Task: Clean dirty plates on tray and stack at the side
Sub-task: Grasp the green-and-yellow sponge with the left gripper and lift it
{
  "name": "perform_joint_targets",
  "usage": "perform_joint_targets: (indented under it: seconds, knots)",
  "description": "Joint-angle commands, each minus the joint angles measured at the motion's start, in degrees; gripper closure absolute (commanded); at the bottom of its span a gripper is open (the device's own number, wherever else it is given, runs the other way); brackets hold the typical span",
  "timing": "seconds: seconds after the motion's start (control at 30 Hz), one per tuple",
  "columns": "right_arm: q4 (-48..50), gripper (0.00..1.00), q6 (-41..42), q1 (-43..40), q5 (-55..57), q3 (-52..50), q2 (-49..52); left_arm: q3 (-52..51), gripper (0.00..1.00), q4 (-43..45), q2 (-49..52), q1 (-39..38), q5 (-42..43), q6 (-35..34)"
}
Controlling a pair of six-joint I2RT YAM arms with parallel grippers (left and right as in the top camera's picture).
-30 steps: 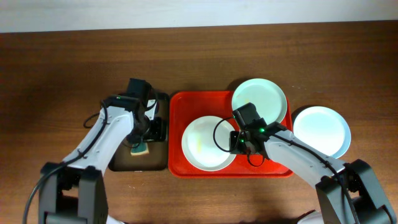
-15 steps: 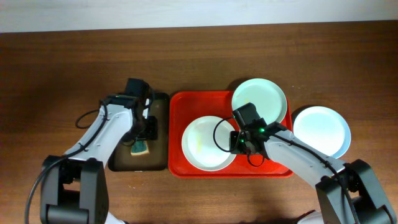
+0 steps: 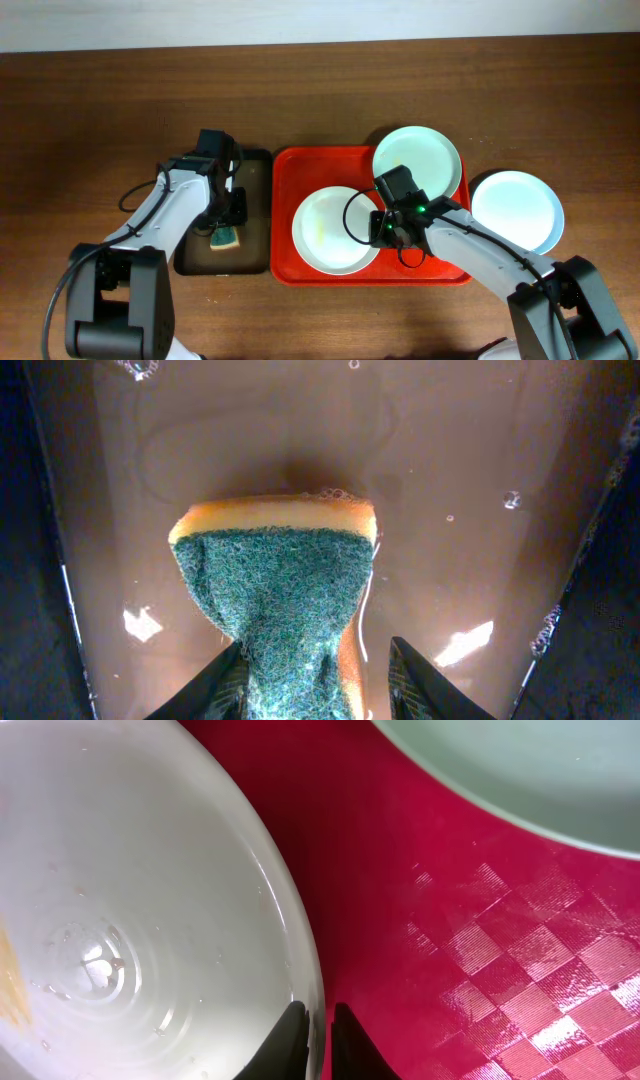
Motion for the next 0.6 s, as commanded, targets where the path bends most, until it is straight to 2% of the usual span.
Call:
perform_joint_targets:
  seconds: [0.0,0.17,0.4,0.47,0.5,0.57]
  knots:
    - [-0.04,0.89,-0.46,0.26,0.52,0.79,0.26,-0.46,0.57,0.04,0.74,1.42,-0.15,-0.63]
    - [-0.02,0.89,-0.44,0.26,0.52,0.79,0.26,-0.76,0.64,-0.48,0.74,3.13,2.69,-0.59]
    - [-0.02,0.89,-0.44,0.26,0.52,0.79,0.26,-4.44,0.66,1.86,0.74,3.13,2.67,-0.59]
    - [-0.02,0.89,-0.46,0.26,0.52,0.79,0.26,-5.40,0.69,2.78,0.74,3.13,2.67,-0.57]
    - [-0.02,0.89,-0.46,0.26,0.50,0.79,0.26,-6.14,0.86,4.09,0.74,3.13,2.89,-0.57]
    - [-0.02,0.89,-0.46,0.26,0.50,0.79,0.26,-6.62,0.96,5.33,0.74,3.13,4.94,0.33]
